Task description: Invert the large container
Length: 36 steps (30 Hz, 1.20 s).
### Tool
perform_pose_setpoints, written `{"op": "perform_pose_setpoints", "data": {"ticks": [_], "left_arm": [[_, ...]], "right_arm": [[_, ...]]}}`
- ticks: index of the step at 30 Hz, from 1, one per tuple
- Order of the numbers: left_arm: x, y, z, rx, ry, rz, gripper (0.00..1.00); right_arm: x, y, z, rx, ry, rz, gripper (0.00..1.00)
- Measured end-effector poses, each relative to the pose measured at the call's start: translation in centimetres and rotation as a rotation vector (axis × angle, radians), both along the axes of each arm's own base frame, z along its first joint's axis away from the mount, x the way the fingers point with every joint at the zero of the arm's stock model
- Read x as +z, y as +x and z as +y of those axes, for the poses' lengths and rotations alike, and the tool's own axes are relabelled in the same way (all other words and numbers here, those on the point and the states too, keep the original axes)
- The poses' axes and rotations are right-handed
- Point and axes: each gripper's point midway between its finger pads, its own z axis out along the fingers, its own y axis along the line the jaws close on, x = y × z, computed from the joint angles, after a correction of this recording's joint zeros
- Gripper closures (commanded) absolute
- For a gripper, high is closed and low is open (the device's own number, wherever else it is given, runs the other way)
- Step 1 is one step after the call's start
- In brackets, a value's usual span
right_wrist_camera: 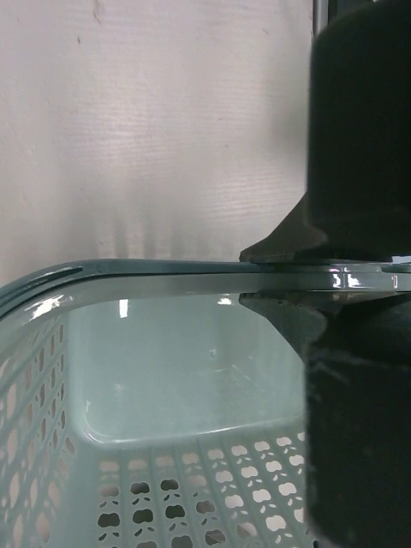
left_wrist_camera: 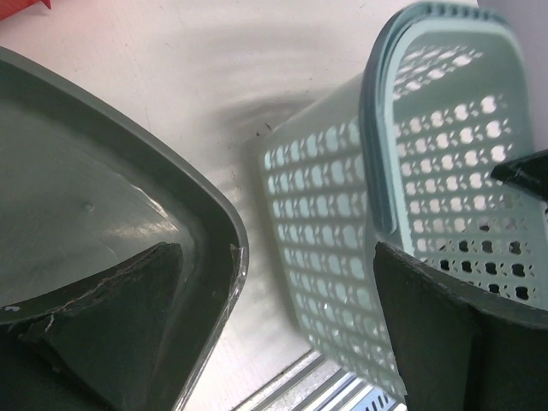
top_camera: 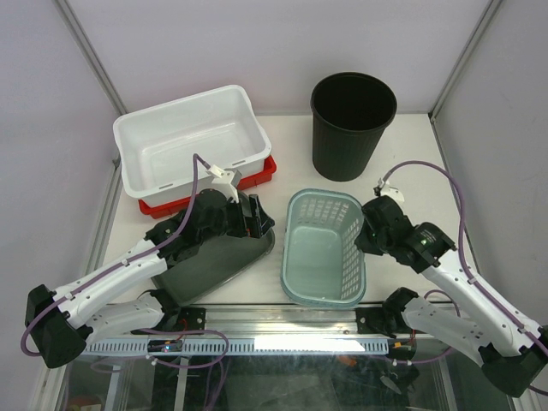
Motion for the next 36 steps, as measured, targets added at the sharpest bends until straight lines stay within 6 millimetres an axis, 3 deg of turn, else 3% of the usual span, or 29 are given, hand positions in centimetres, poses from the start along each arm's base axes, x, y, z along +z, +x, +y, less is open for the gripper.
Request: {"op": "perform_pose_setpoints", "data": {"ticks": [6, 10, 11, 14, 15, 16, 21, 27, 31, 36], "left_arm": [[-0.2, 0.0, -0.1, -0.003, 0.004, 0.005, 0.01], [-0.1, 0.0, -0.1, -0.003, 0.004, 0.005, 0.01], [-0.1, 0.0, 0.0, -0.003, 0.005, 0.006, 0.01], [-0.1, 0.0, 0.0, -0.002, 0.006, 0.006, 0.01], [-0.1, 0.0, 0.0, -0.002, 0.007, 0.007, 0.01], [-0.1, -0.1, 0.1, 0.0, 0.01, 0.008, 0.01], [-0.2, 0.0, 0.6, 0.017, 0.027, 0.006, 0.01], [0.4, 0.6, 2.0, 0.078, 0.062, -0.024, 0.01], [1.1, 0.9, 2.6, 0.099, 0.074, -0.057, 0.01], [1.5, 1.2, 4.1, 0.155, 0.101, -0.083, 0.01]], "right_arm": [[2.9, 3.5, -1.8, -0.071, -0.138, -0.131, 1.0], [2.3, 5.9, -1.8, -0.065, -0.214, -0.111, 1.0], [1.9, 6.4, -1.8, -0.062, -0.23, -0.1, 0.93], [1.2, 7.3, -2.3, -0.063, -0.259, -0.079, 0.28], [1.3, 7.5, -2.6, -0.065, -0.268, -0.081, 0.12], [1.4, 7.6, -2.9, -0.073, -0.273, -0.084, 0.03], [3.6, 7.7, -4.6, -0.09, -0.312, -0.117, 0.01], [9.8, 7.6, -3.6, -0.073, -0.203, -0.213, 0.01], [12.5, 7.8, -0.2, -0.008, -0.058, -0.251, 0.01], [10.6, 6.9, 6.6, 0.153, -0.021, -0.193, 0.01]]}}
